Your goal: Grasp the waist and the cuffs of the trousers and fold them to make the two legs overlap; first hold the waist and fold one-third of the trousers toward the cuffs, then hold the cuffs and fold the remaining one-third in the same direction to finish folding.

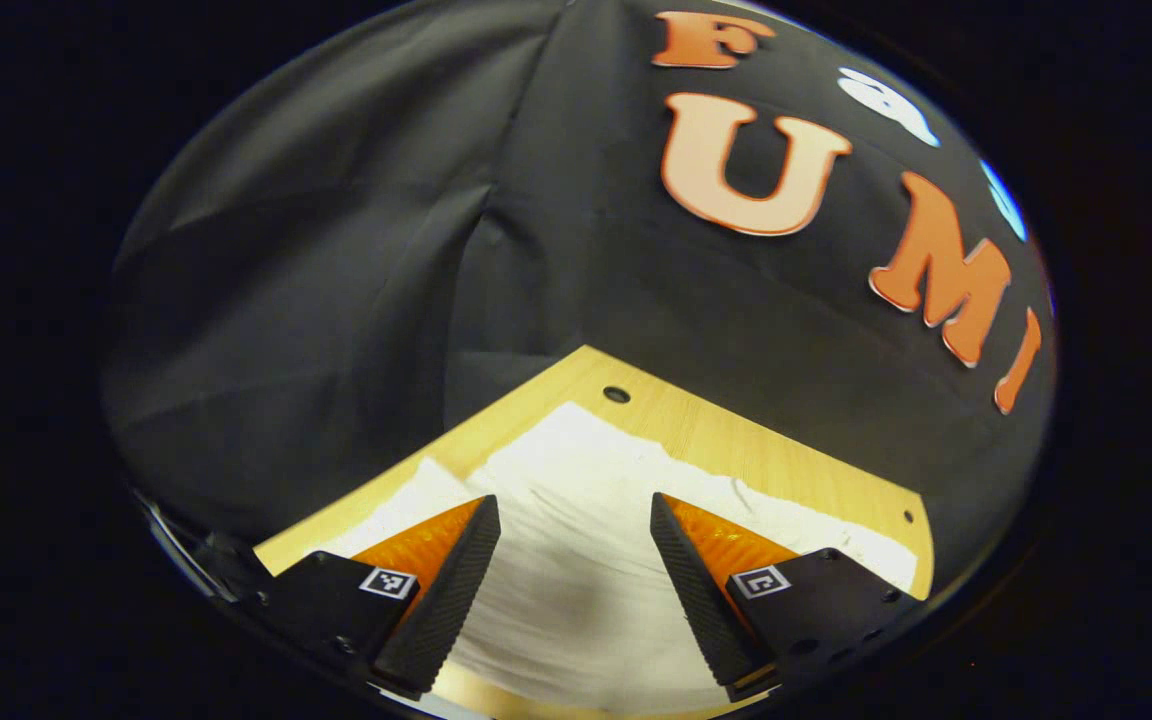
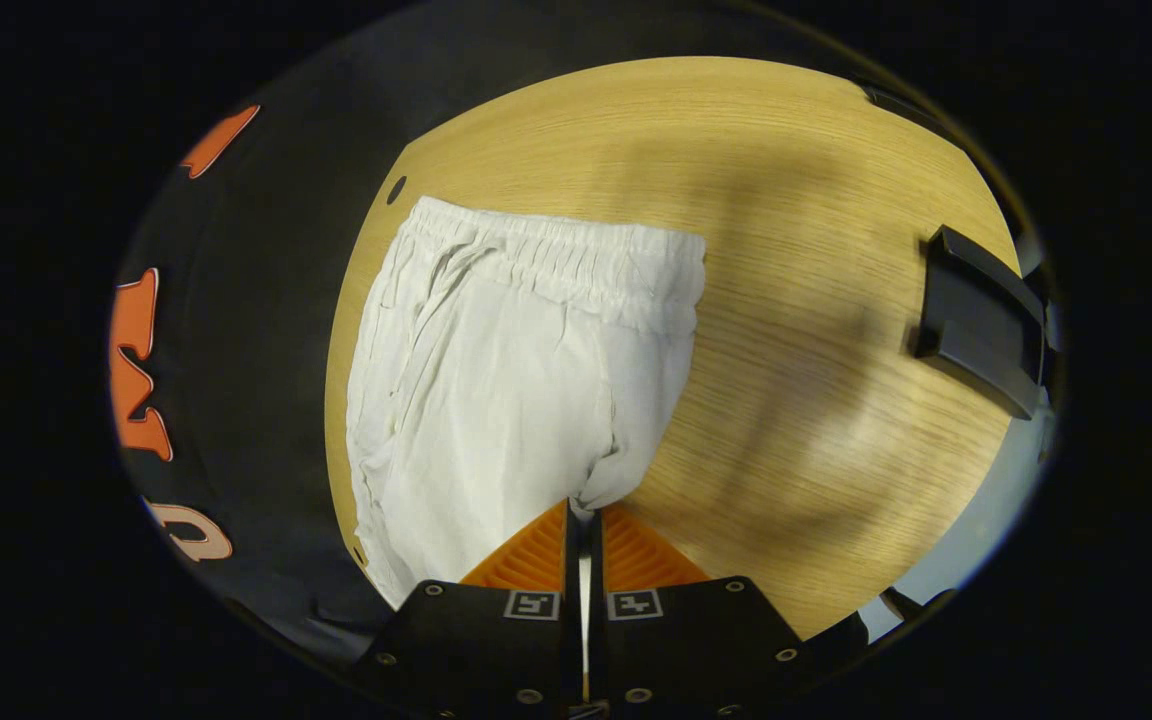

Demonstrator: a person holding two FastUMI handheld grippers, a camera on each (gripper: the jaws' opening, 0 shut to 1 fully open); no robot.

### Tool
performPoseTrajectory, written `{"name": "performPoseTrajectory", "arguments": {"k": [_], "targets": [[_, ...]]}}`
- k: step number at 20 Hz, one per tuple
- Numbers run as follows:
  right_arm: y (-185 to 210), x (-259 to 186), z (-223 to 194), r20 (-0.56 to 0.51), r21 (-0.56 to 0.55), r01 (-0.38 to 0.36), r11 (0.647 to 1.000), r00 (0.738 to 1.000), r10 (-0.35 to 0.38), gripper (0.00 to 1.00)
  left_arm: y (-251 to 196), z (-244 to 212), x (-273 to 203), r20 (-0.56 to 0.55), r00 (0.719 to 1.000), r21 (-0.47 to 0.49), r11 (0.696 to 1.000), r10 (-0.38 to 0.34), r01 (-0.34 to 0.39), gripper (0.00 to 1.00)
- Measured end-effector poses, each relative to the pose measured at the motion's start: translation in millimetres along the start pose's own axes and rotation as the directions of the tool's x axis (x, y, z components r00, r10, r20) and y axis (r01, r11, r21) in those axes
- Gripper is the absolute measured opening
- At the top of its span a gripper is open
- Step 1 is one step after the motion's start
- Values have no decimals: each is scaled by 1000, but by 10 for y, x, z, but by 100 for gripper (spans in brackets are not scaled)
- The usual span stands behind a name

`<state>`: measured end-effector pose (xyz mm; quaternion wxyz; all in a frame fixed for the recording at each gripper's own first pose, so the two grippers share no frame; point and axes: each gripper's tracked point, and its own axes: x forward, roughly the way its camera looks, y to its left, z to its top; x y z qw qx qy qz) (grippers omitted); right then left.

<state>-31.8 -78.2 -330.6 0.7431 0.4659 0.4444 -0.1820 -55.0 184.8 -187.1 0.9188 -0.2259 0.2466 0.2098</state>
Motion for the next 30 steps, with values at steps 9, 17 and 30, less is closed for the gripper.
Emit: {"name": "performPoseTrajectory", "arguments": {"k": [9, 17, 30], "targets": [[-7, -4, 1, -33, -10, -7, 1000, 999, 7, 3, 428, -1160, 96, -393, 908, -458, 826, 143, -328, 100], [-11, 10, -1, -47, 11, -13, 1000, 999, 14, 3, 362, -1513, 145, -486, 867, -587, 695, 108, -415, 99], [-14, -3, -2, -49, 20, -9, 1000, 999, 10, 3, 557, -1356, 438, -472, 869, -501, 765, 149, -404, 68]]}}
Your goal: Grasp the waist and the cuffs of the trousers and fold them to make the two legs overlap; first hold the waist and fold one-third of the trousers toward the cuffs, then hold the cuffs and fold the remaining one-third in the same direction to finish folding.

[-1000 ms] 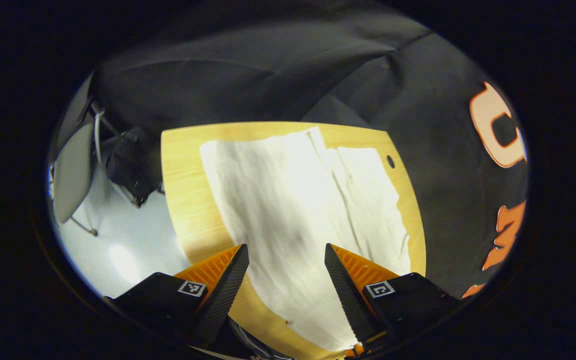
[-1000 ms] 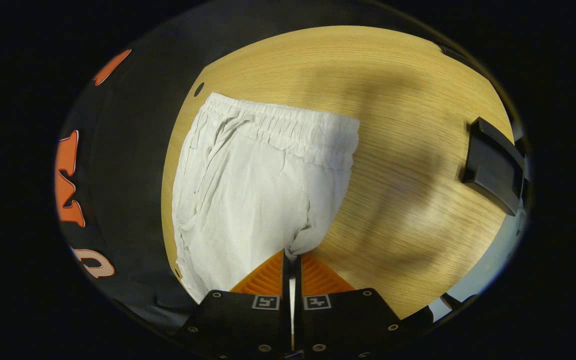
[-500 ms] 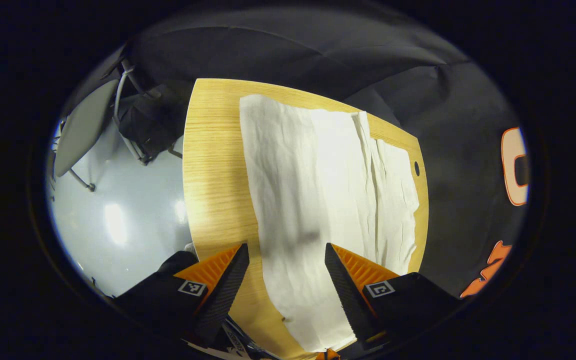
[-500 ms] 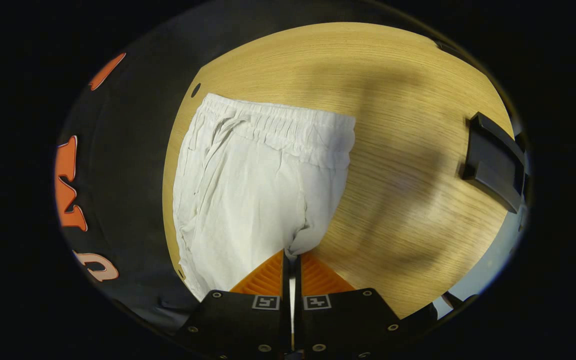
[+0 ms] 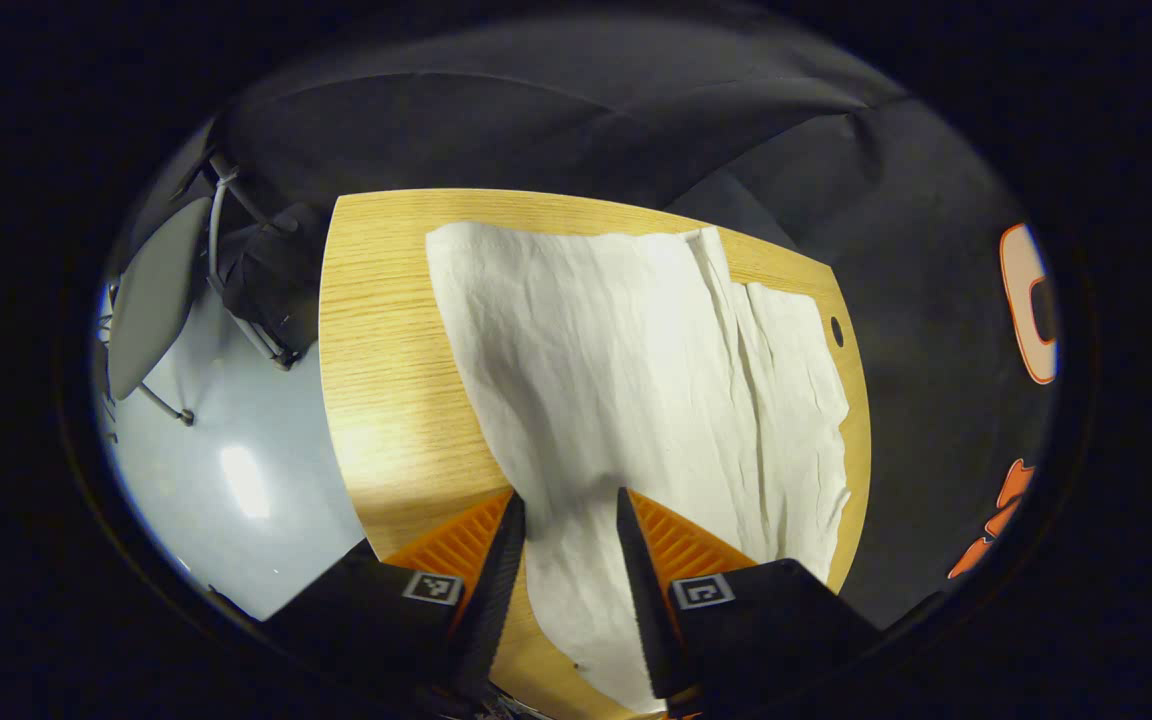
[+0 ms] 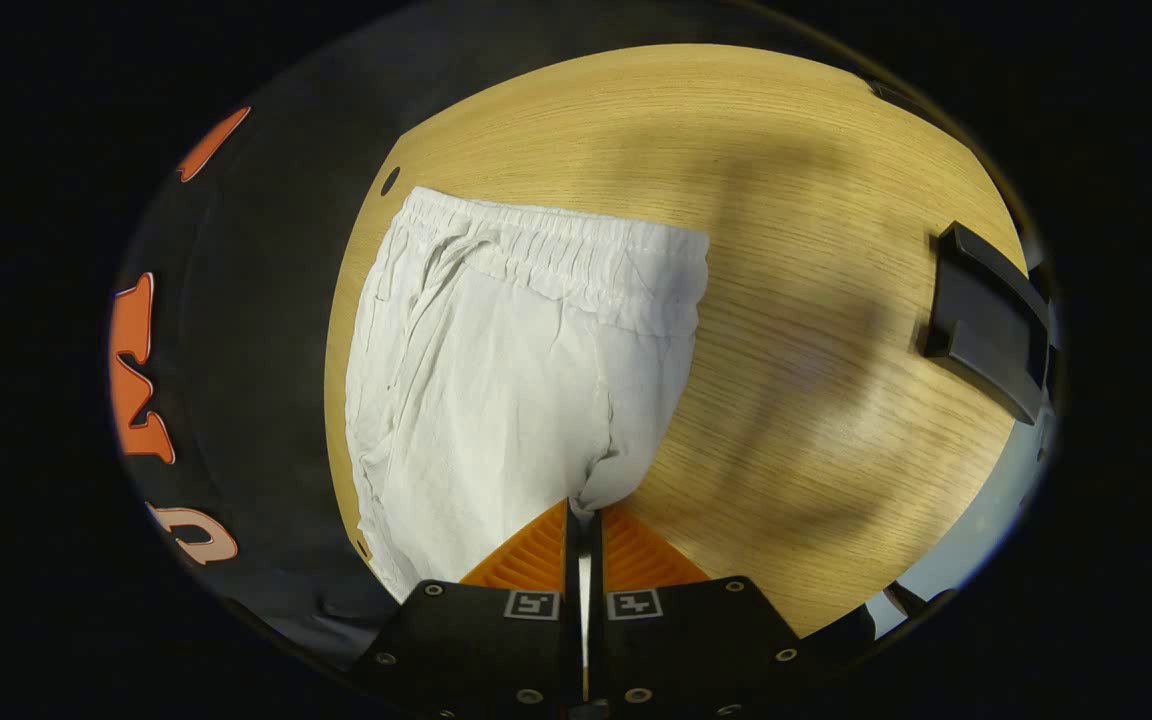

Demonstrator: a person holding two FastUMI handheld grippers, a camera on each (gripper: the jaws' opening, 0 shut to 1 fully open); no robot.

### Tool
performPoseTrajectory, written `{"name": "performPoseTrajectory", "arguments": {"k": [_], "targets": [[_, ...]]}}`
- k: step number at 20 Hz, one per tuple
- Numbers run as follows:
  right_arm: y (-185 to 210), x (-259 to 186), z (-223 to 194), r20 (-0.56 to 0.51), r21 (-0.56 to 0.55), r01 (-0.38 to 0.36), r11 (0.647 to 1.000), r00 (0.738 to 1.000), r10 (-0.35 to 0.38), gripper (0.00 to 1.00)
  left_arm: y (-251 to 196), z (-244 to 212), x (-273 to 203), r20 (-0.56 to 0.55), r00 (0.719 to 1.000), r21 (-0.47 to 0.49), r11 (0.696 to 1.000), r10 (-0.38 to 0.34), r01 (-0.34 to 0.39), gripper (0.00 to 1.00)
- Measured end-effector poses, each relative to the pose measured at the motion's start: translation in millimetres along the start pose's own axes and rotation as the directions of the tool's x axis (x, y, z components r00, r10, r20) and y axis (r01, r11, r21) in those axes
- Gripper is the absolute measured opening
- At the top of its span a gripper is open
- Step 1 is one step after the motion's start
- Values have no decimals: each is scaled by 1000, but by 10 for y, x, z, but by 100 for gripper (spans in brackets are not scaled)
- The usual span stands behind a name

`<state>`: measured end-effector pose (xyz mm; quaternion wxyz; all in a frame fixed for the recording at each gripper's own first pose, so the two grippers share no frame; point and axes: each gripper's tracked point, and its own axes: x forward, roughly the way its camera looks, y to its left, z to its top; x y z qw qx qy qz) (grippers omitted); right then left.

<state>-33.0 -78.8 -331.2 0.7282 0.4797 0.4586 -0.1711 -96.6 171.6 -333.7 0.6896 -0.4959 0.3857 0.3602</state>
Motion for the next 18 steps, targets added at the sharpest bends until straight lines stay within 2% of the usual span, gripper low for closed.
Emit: {"name": "performPoseTrajectory", "arguments": {"k": [2, 3, 4, 5, 12, 18], "targets": [[6, 7, 4, 0, 6, 4, 1000, 1000, -4, 3, -20, 7, 120, -14, 1000, -2, 1000, -10, 10, 29], [6, -4, -1, 0, 10, 6, 1000, 1000, -6, 3, 19, 20, 109, -10, 1000, -23, 1000, 2, -2, 20], [16, -16, 5, 3, 12, 7, 1000, 1000, -7, 3, -19, 34, 34, -24, 1000, -35, 999, 3, -4, 0], [39, -38, 10, 12, 11, 4, 1000, 1000, -4, 3, -31, 14, 124, -33, 999, -29, 1000, -10, 9, 6], [455, -342, 52, 72, -31, -80, 996, 994, 82, 3, -513, 261, -116, -35, 994, 87, 990, -105, 108, 4], [1039, -489, 210, 124, -86, -163, 983, 977, 173, 1, -1220, 596, -222, -20, 981, 248, 950, -192, 190, 5]]}}
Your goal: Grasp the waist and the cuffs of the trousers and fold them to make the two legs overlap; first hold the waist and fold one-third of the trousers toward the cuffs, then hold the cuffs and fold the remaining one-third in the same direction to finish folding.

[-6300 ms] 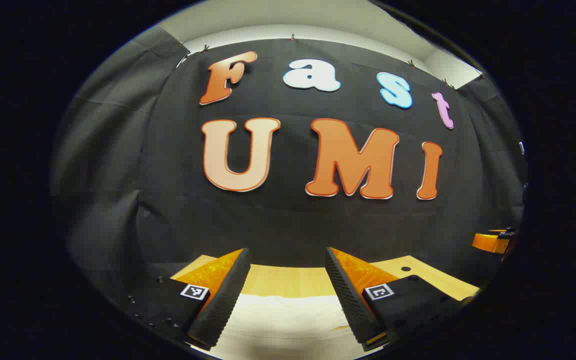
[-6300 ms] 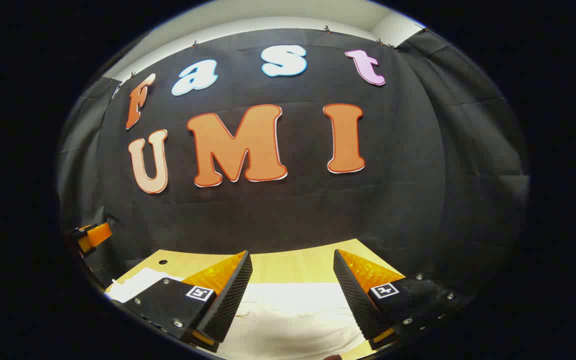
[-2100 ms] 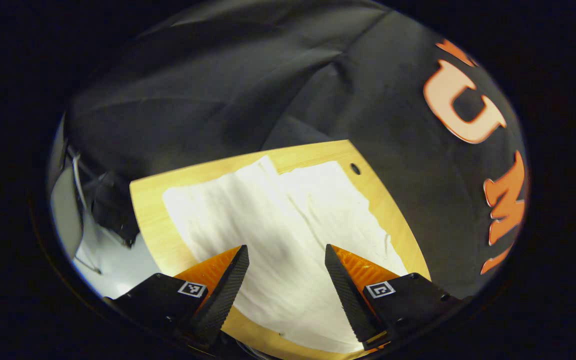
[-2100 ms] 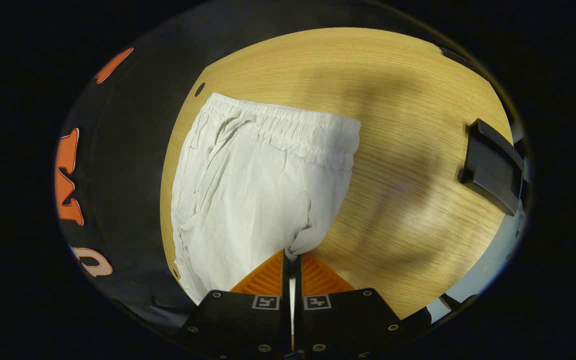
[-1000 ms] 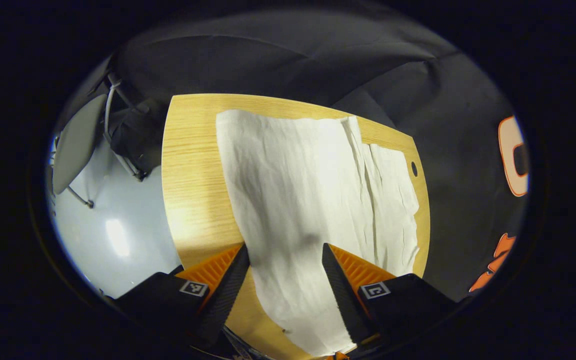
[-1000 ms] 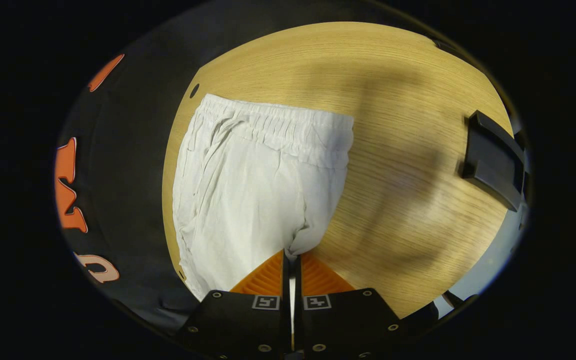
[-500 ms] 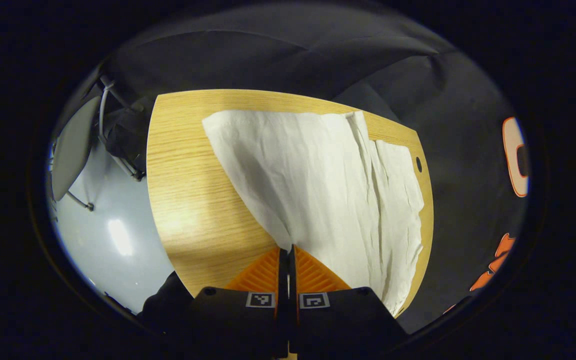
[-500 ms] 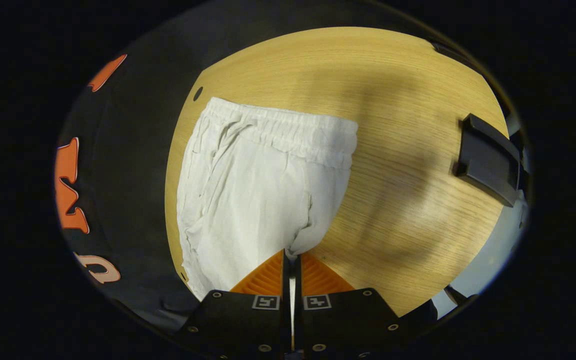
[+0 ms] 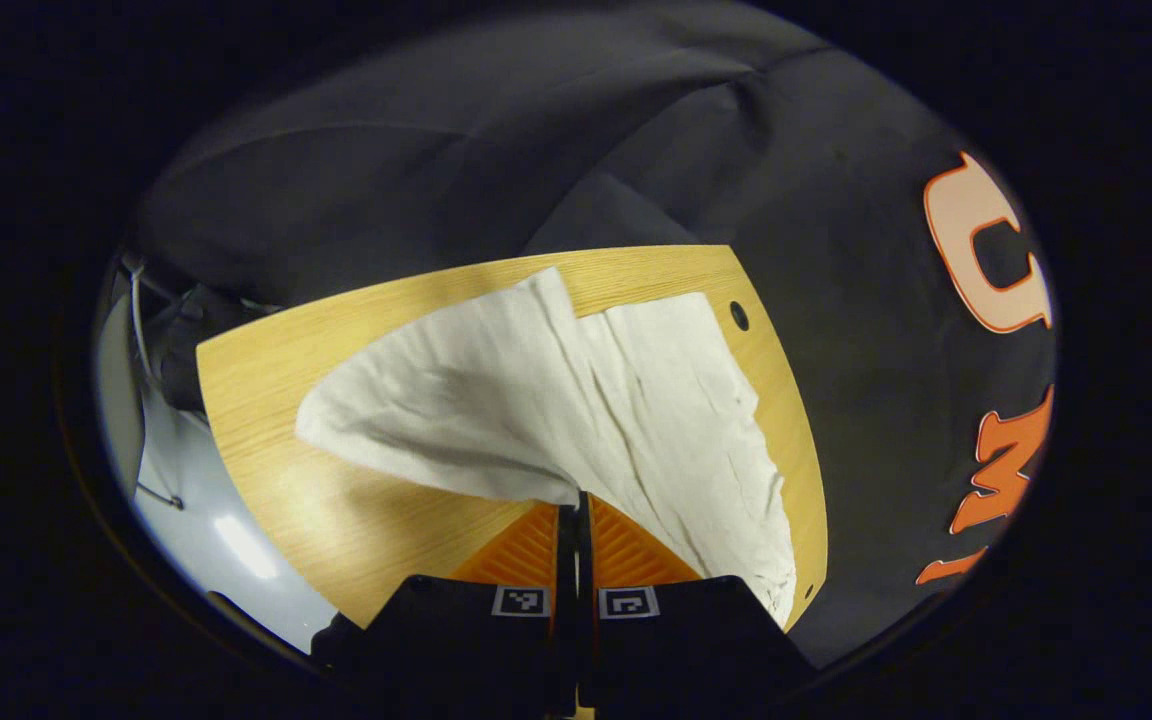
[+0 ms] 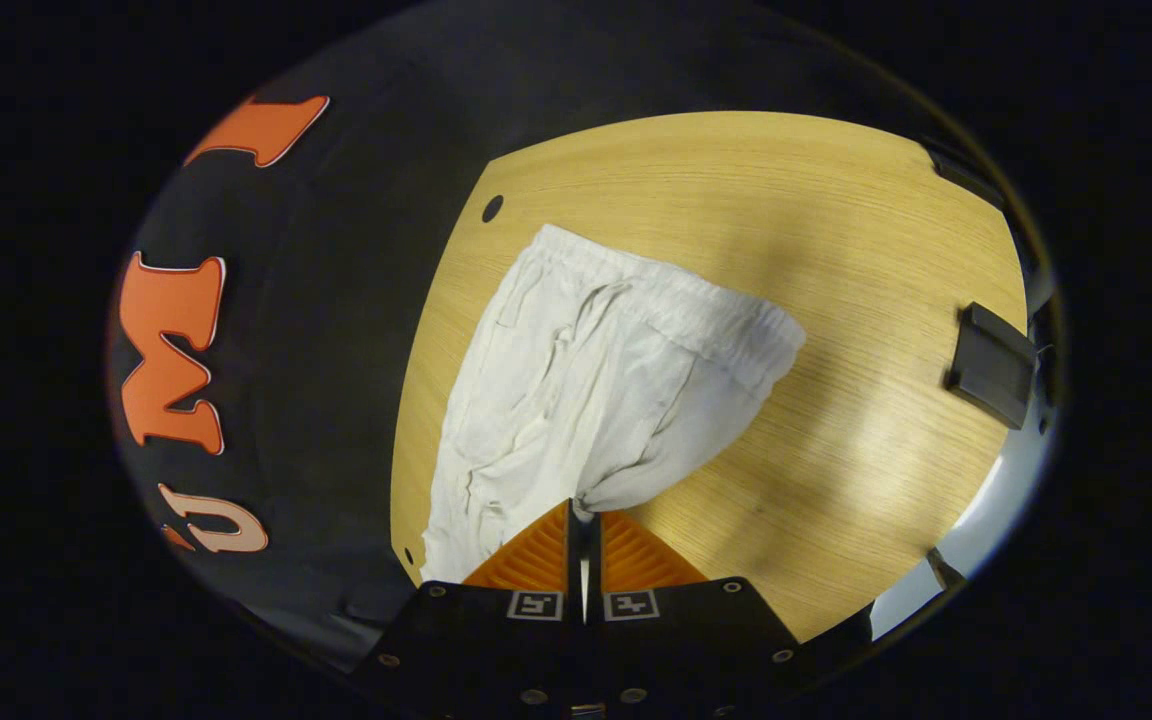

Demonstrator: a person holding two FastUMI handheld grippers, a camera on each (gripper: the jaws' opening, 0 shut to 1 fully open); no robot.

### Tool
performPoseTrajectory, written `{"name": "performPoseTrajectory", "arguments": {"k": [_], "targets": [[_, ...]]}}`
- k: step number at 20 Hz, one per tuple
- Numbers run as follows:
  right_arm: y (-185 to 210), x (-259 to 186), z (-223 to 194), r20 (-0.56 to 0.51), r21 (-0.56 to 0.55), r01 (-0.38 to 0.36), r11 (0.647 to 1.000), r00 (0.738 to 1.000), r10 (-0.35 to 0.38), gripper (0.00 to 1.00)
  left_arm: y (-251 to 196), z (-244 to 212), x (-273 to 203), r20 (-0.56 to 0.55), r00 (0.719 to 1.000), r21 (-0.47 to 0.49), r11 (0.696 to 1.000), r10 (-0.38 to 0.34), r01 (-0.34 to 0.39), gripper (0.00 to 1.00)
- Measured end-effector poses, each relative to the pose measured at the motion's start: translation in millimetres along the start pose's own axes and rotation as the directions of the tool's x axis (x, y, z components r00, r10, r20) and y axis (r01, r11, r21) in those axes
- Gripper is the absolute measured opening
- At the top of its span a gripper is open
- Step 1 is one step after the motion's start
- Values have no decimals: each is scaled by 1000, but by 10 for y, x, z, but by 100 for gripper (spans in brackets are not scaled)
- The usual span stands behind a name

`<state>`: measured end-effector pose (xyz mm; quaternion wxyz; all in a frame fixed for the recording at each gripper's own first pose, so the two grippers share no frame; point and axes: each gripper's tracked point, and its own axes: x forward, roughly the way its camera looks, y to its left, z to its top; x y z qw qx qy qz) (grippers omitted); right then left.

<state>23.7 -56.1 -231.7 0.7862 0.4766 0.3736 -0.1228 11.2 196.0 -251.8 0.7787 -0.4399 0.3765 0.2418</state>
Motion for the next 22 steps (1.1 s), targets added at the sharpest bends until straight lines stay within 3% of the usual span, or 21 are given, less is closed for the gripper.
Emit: {"name": "performPoseTrajectory", "arguments": {"k": [9, 16, 22], "targets": [[922, 309, 484, 31, -79, -74, 994, 997, 77, 0, -1038, 514, 352, -2, 996, 130, 988, -89, 88, 4], [1385, 965, 847, -7, -115, -63, 991, 998, 62, 1, -1573, 716, 1006, -30, 999, 240, 970, -33, 39, 4], [1528, 1623, 1023, -59, -133, -36, 990, 998, 29, 1, -1956, 941, 1543, -4, 1000, 340, 941, 8, -6, 4]]}}
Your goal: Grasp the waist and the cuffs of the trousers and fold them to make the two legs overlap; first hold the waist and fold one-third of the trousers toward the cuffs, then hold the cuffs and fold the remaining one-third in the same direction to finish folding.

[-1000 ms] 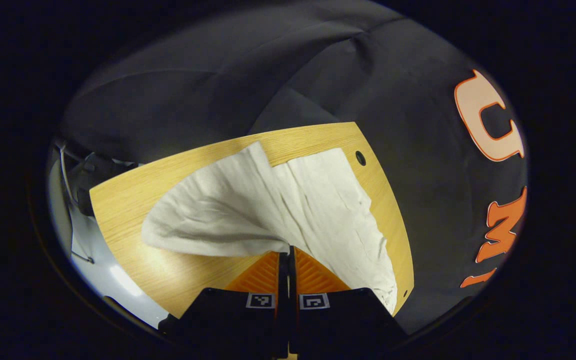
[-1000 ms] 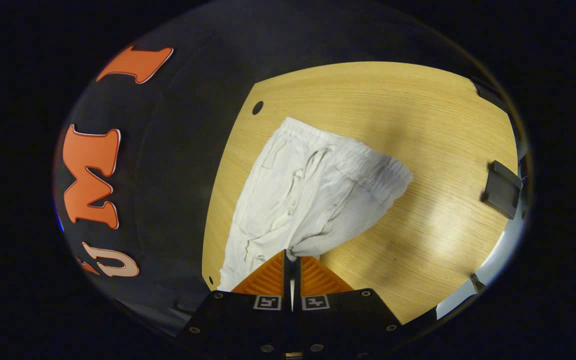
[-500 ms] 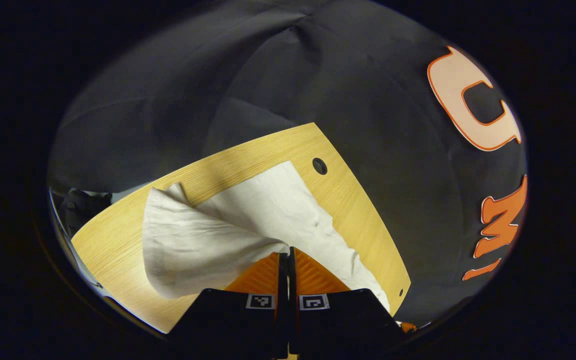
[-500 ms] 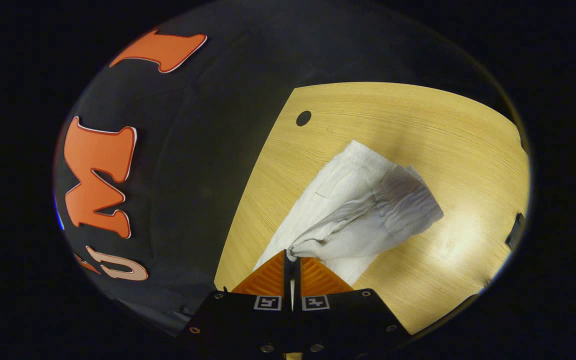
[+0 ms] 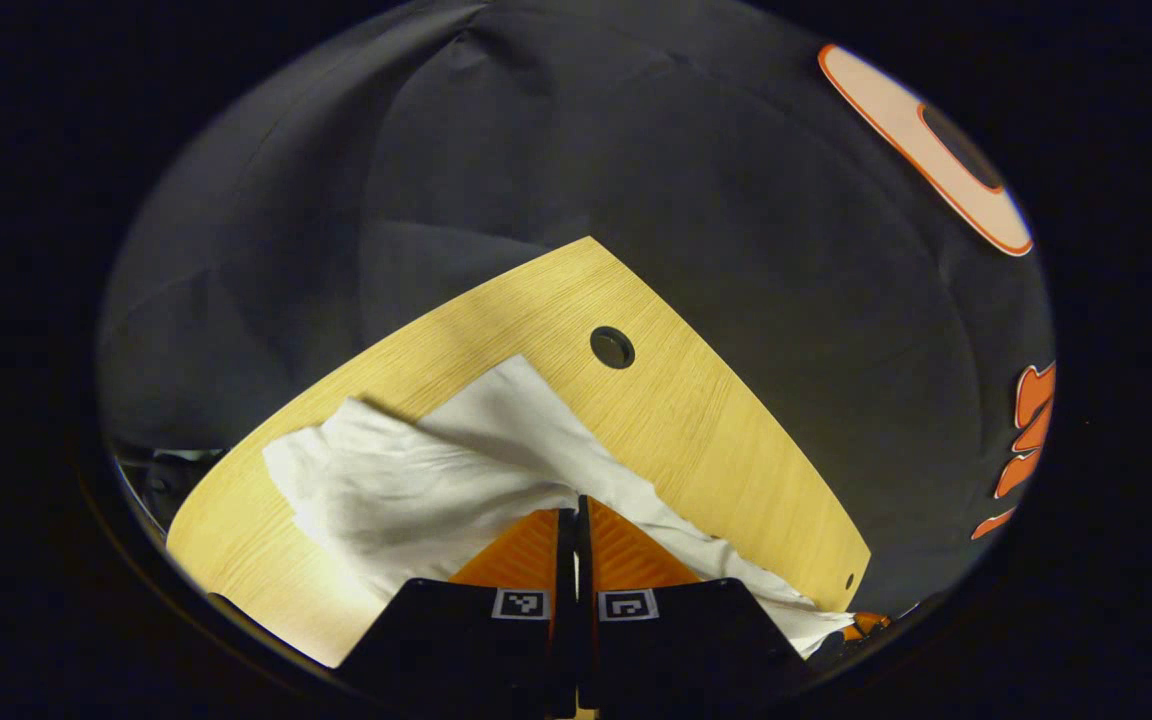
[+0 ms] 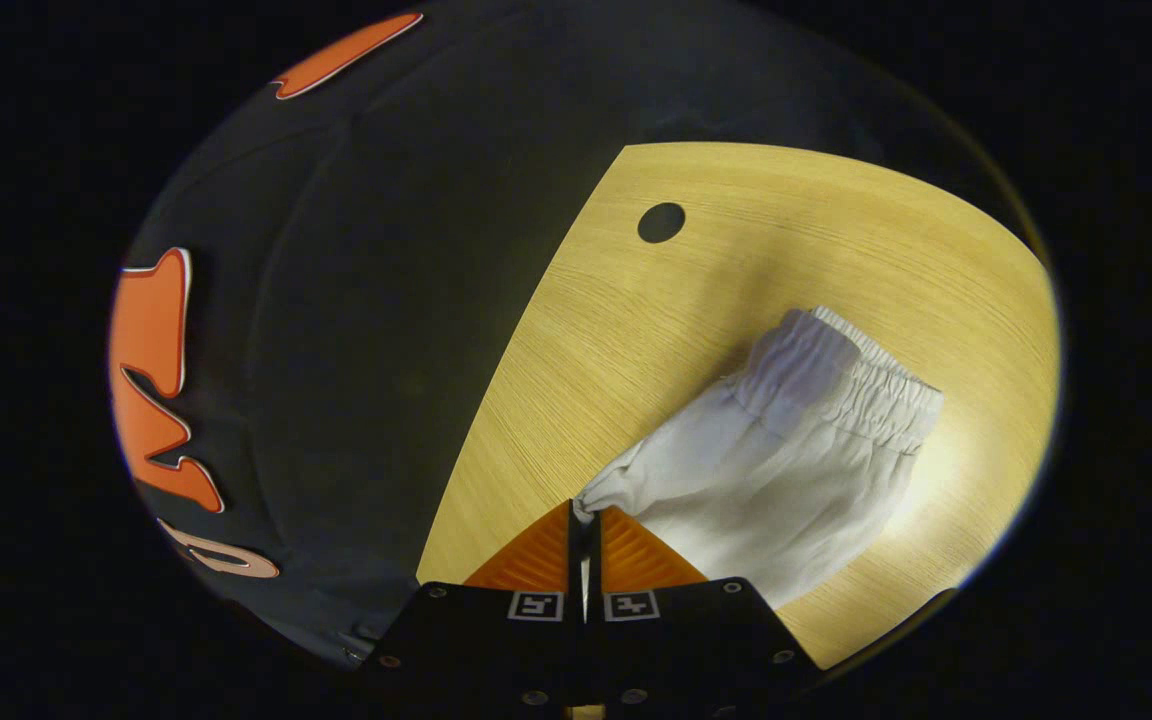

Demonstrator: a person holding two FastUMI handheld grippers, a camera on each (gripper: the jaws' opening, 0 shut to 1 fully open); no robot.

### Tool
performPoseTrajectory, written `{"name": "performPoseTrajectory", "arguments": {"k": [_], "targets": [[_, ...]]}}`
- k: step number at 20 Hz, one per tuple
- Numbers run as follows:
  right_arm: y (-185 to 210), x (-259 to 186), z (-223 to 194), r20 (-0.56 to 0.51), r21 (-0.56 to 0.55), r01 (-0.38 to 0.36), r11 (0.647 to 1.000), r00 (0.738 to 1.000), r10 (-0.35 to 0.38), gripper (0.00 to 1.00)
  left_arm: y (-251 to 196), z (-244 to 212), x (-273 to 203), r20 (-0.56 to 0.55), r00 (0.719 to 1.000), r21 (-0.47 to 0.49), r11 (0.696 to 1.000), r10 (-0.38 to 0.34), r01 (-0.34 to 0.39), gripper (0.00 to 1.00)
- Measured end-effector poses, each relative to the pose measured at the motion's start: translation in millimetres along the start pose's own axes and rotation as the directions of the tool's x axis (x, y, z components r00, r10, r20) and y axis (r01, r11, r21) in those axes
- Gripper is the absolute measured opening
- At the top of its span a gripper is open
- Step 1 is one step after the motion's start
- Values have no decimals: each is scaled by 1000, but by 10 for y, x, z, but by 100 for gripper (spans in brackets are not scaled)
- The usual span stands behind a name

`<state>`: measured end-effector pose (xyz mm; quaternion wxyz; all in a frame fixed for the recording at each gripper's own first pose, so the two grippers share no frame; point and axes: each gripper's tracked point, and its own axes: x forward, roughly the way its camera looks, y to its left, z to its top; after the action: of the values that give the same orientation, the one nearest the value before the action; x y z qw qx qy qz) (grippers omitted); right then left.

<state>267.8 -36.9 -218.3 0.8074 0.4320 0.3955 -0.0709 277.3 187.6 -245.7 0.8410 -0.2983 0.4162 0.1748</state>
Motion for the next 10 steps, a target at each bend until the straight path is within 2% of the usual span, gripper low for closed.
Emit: {"name": "performPoseTrajectory", "arguments": {"k": [3, 6, 7, 8, 9, 10], "targets": [[26, 163, 3, -7, -5, 42, 999, 999, -42, 2, -23, -38, 167, -29, 999, 71, 997, 33, -31, 6], [-6, 243, 129, -28, -4, 67, 998, 997, -67, 7, -73, -28, 210, -16, 999, 85, 996, 37, -35, 21], [-75, 216, 156, -17, -19, 71, 997, 997, -71, 24, -84, -27, 201, -7, 999, 88, 996, 36, -35, 31], [-111, 157, 164, -5, -36, 69, 997, 998, -69, 47, -132, -33, 160, -8, 1000, 84, 996, 17, -17, 35], [-136, 87, 170, 4, -42, 63, 997, 998, -62, 71, -178, -79, 102, -13, 1000, 73, 997, 4, -3, 56], [-149, 31, 192, 15, -45, 51, 998, 999, -50, 85, -207, -100, -73, -9, 1000, 74, 997, -1, 1, 78]]}}
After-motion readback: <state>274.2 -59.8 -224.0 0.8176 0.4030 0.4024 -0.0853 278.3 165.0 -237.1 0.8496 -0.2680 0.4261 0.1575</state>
